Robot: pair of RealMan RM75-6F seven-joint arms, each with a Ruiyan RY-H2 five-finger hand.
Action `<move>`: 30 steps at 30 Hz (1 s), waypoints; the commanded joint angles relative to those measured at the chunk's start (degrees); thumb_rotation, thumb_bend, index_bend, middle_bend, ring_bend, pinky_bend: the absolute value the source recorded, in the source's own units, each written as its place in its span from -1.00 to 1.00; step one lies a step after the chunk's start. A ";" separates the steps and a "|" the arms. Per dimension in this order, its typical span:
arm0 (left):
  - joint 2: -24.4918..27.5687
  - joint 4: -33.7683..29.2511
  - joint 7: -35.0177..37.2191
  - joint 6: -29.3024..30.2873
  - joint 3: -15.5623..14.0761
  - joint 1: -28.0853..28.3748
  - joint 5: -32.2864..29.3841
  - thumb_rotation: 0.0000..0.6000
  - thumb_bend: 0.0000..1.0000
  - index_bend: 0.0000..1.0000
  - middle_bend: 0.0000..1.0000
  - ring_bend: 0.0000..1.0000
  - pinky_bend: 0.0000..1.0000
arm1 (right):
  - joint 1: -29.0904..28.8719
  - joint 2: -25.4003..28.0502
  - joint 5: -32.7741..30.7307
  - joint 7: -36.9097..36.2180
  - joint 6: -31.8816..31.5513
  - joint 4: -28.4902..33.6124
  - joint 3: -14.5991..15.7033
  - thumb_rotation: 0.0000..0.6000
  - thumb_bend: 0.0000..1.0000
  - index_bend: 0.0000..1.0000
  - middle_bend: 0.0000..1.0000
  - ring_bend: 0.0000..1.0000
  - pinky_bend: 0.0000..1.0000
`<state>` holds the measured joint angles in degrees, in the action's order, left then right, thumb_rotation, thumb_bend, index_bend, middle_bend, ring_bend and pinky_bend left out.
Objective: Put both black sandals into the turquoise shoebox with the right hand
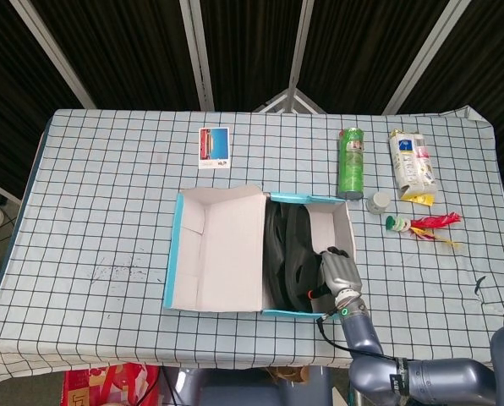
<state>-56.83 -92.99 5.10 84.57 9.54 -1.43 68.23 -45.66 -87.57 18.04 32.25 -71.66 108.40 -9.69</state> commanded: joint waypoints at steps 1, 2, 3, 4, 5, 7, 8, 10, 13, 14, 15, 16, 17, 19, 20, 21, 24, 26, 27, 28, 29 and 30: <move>0.05 -0.05 0.07 0.07 0.01 -0.07 -0.05 1.00 -0.25 -0.79 -0.95 -1.00 -0.82 | -0.14 1.61 -0.24 0.64 0.60 2.41 -1.18 1.00 0.12 -0.01 -0.13 -0.78 -1.00; 0.06 -0.05 0.10 0.08 0.01 -0.08 -0.04 1.00 -0.25 -0.79 -0.95 -1.00 -0.82 | -0.20 2.07 -0.58 0.79 0.86 2.94 -1.43 1.00 0.05 -0.07 -0.16 -0.79 -1.00; 0.06 -0.04 0.12 0.05 0.00 -0.08 -0.05 1.00 -0.25 -0.79 -0.95 -1.00 -0.82 | -0.27 2.45 -0.83 0.87 1.13 3.35 -1.68 1.00 -0.03 -0.17 -0.23 -0.81 -1.00; 0.07 -0.03 0.13 -0.01 -0.01 -0.07 -0.05 1.00 -0.25 -0.79 -0.95 -1.00 -0.82 | -0.31 2.81 -1.05 0.85 1.33 3.71 -2.01 1.00 -0.08 -0.25 -0.29 -0.83 -1.00; 0.08 -0.04 0.15 -0.05 -0.02 -0.06 -0.06 1.00 -0.25 -0.79 -0.95 -1.00 -0.82 | -0.32 2.98 -1.13 0.73 1.38 3.91 -2.28 1.00 -0.12 -0.35 -0.35 -0.85 -1.00; 0.09 -0.06 0.11 -0.06 -0.04 -0.04 -0.01 1.00 -0.25 -0.79 -0.95 -1.00 -0.82 | -0.26 3.32 -1.26 0.31 1.64 4.29 -2.81 1.00 -0.17 -0.52 -0.45 -0.88 -1.00; 0.10 -0.08 0.15 -0.04 -0.04 -0.05 0.02 1.00 -0.25 -0.79 -0.95 -1.00 -0.82 | -0.24 3.44 -1.31 0.13 1.72 4.36 -3.02 1.00 -0.19 -0.61 -0.49 -0.90 -1.00; 0.12 -0.10 0.19 0.00 -0.04 -0.07 0.03 1.00 -0.25 -0.79 -0.95 -1.00 -0.82 | -0.18 3.66 -1.32 -0.15 1.82 4.44 -3.28 1.00 -0.21 -0.74 -0.56 -0.92 -1.00; 0.13 -0.07 0.28 0.00 -0.03 -0.10 -0.01 1.00 -0.25 -0.79 -0.95 -1.00 -0.82 | -0.20 4.19 -1.49 -0.04 1.95 4.71 -3.36 1.00 -0.21 -0.86 -0.63 -0.93 -1.00; 0.13 -0.05 0.28 -0.01 -0.02 -0.09 -0.01 1.00 -0.25 -0.79 -0.95 -1.00 -0.82 | -0.22 4.38 -1.61 0.00 1.93 4.83 -3.42 1.00 -0.21 -0.88 -0.65 -0.93 -1.00; 0.12 -0.04 0.27 -0.02 -0.03 -0.08 0.00 1.00 -0.25 -0.79 -0.95 -1.00 -0.82 | -0.24 4.57 -1.70 0.03 1.96 4.97 -3.47 1.00 -0.21 -0.89 -0.66 -0.94 -1.00; 0.11 -0.04 0.26 -0.05 -0.04 -0.07 0.01 1.00 -0.25 -0.79 -0.95 -1.00 -0.82 | -0.28 4.79 -1.83 0.13 2.02 5.11 -3.49 1.00 -0.21 -0.91 -0.67 -0.95 -1.00; 0.10 -0.05 0.24 -0.08 -0.07 -0.06 0.03 1.00 -0.25 -0.79 -0.95 -1.00 -0.82 | -0.35 5.11 -2.08 0.33 2.09 5.31 -3.50 1.00 -0.21 -0.93 -0.68 -0.95 -1.00; 0.10 -0.06 0.20 -0.11 -0.09 -0.03 0.08 1.00 -0.25 -0.79 -0.95 -1.00 -0.82 | -0.50 5.69 -2.55 0.64 2.18 5.71 -3.62 1.00 -0.21 -0.96 -0.70 -0.96 -1.00; 0.09 -0.07 0.17 -0.13 -0.09 -0.01 0.08 1.00 -0.25 -0.79 -0.95 -1.00 -0.82 | -0.59 6.06 -2.73 0.79 2.20 5.98 -3.71 1.00 -0.21 -0.97 -0.70 -0.97 -1.00; 0.09 -0.08 0.13 -0.14 -0.09 0.00 0.08 1.00 -0.25 -0.79 -0.95 -1.00 -0.82 | -0.68 6.47 -2.89 1.03 2.23 6.30 -3.71 1.00 -0.21 -0.99 -0.72 -0.98 -1.00; 0.08 -0.13 0.04 -0.16 -0.10 0.01 0.03 1.00 -0.25 -0.79 -0.95 -1.00 -0.82 | -1.10 7.79 -3.77 2.07 2.38 7.37 -3.60 1.00 -0.21 -1.00 -0.74 -1.00 -1.00; 0.08 -0.16 0.03 -0.17 -0.11 0.02 0.04 1.00 -0.25 -0.79 -0.95 -1.00 -0.82 | -1.35 8.57 -4.15 2.57 2.29 8.03 -3.64 1.00 -0.21 -1.00 -0.76 -1.00 -1.00; 0.08 -0.16 0.03 -0.16 -0.11 0.01 0.05 1.00 -0.25 -0.79 -0.95 -1.00 -0.82 | -1.45 8.89 -4.29 2.79 2.26 8.33 -3.63 1.00 -0.22 -1.00 -0.77 -1.00 -1.00; 0.08 -0.17 0.02 -0.15 -0.13 0.00 0.07 1.00 -0.25 -0.79 -0.95 -1.00 -0.82 | -1.61 9.45 -4.50 3.18 2.18 8.88 -3.60 1.00 -0.22 -1.00 -0.79 -1.00 -1.00; 0.08 -0.18 0.01 -0.12 -0.14 0.00 0.09 1.00 -0.25 -0.79 -0.95 -1.00 -0.82 | -1.74 10.04 -4.68 3.41 2.07 9.46 -3.69 1.00 -0.22 -1.00 -0.80 -1.00 -1.00; 0.08 -0.20 0.03 -0.12 -0.15 -0.01 0.11 1.00 -0.25 -0.79 -0.95 -1.00 -0.82 | -1.84 10.62 -4.75 3.53 1.96 10.02 -3.83 1.00 -0.22 -1.00 -0.81 -1.00 -1.00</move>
<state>-56.75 -93.19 5.13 84.45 9.39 -1.44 68.34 -47.29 -77.56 13.51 35.47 -69.54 117.82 -13.39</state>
